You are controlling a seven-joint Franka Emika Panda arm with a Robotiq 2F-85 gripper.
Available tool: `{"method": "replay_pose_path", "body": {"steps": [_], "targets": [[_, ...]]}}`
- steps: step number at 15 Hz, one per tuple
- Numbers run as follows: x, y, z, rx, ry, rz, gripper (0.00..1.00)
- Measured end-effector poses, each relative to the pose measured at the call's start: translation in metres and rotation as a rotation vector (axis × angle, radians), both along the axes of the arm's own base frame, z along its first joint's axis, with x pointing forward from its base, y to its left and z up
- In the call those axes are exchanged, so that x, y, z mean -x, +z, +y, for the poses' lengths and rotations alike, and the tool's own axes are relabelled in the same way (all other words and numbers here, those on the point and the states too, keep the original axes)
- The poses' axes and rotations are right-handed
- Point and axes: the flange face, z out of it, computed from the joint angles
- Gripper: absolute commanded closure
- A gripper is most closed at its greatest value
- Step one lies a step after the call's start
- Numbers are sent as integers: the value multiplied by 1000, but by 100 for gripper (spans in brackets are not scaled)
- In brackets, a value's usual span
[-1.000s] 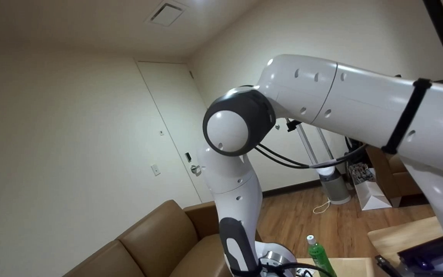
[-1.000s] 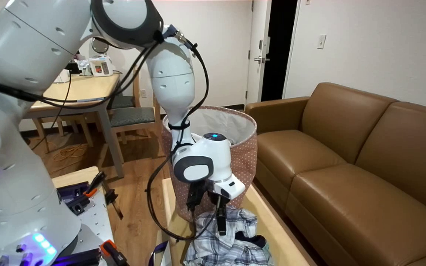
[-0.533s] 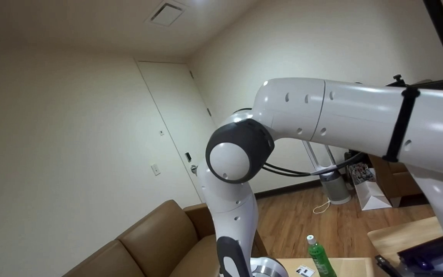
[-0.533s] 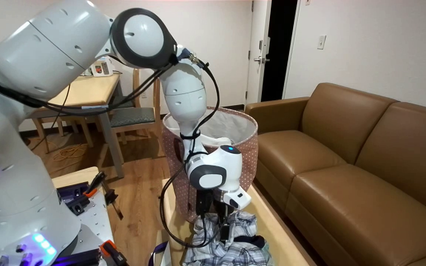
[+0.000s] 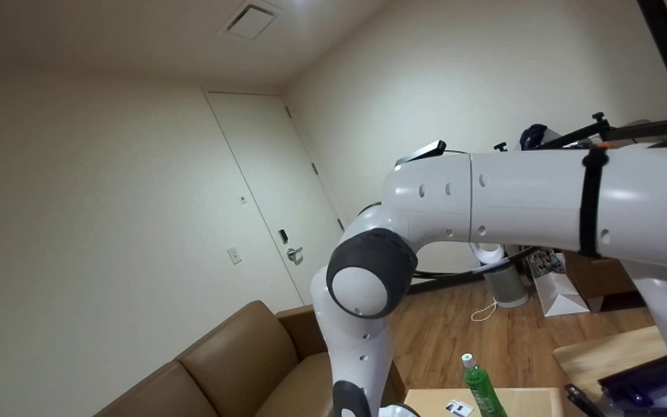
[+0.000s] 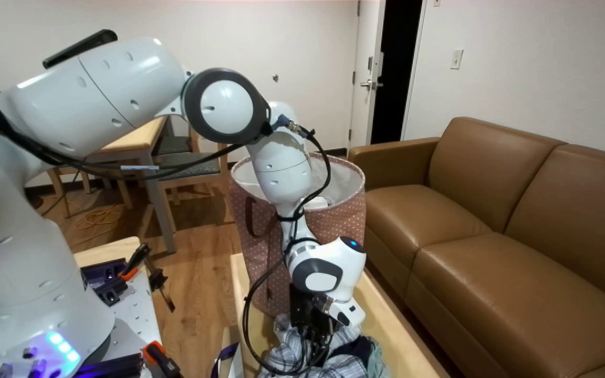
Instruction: Pick up the clothe and put it in the bag
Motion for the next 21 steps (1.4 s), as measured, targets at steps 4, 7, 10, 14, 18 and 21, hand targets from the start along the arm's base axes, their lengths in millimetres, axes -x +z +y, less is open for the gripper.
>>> {"method": "replay_pose_path", "body": {"steps": [4,7,10,14,18,21], "targets": [[-11,2,-10,-17,5,-6,72],[-14,7,-14,-24,15,-16,90],[-15,15,-19,-40,21,-32,95],[-9,30,-27,-81,22,-48,92],[5,70,-40,-71,-1,-88,93],[19,119,-51,-27,-19,-155,93]]}}
